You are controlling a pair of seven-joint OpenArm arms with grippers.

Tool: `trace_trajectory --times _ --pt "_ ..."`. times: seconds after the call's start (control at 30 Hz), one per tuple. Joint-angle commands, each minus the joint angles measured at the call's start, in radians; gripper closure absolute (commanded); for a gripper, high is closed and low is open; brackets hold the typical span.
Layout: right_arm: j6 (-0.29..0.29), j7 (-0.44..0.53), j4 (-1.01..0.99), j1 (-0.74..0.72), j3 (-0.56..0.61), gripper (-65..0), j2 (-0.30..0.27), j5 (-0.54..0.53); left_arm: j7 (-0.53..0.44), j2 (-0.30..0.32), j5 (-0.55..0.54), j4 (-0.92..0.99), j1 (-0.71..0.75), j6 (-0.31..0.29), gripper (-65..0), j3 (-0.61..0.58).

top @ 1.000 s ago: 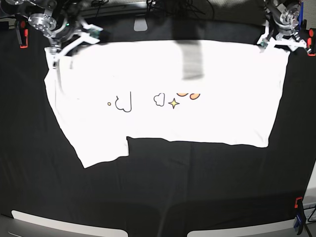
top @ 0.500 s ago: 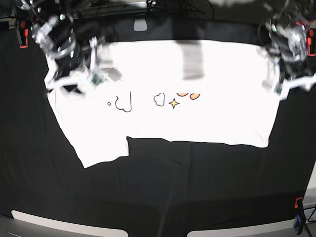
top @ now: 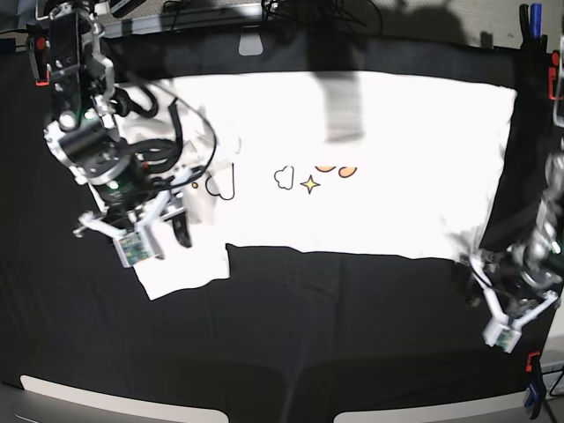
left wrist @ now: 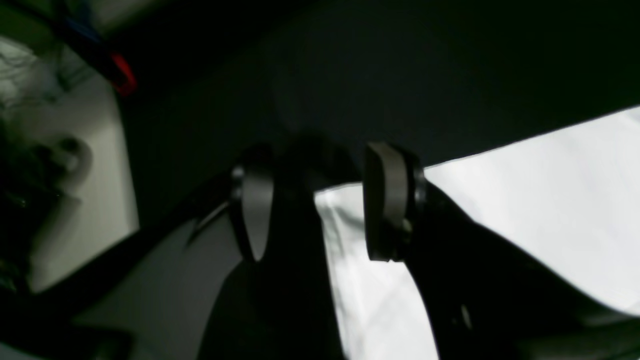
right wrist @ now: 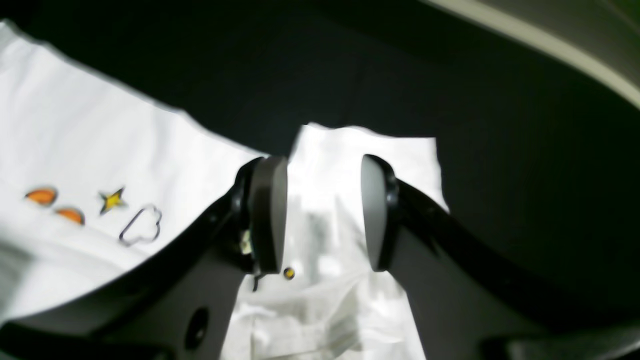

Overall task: Layout the t-shirt on the table in an organized manner, then fold the t-shirt properly
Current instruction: 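Move both grippers to the hem corners of the shirt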

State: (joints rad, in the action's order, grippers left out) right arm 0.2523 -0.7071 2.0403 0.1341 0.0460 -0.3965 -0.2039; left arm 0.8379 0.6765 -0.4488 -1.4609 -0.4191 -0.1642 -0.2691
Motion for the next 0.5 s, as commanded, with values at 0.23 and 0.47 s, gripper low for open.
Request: trace_trajectory --times 0.23,0.47 --pt "0.026 0.042 -0.093 -0.038 -0.006 -23.8 -0.010 -0.021 -0.077 -0.008 -0.285 0.615 -0.269 -0.237 -27.1 0.009" --pt "0.031 0.042 -0.095 -0.056 -0.006 -23.8 0.026 -0.040 -0.211 -0.060 -0.285 0.929 -0.339 -0.347 -27.1 0.021"
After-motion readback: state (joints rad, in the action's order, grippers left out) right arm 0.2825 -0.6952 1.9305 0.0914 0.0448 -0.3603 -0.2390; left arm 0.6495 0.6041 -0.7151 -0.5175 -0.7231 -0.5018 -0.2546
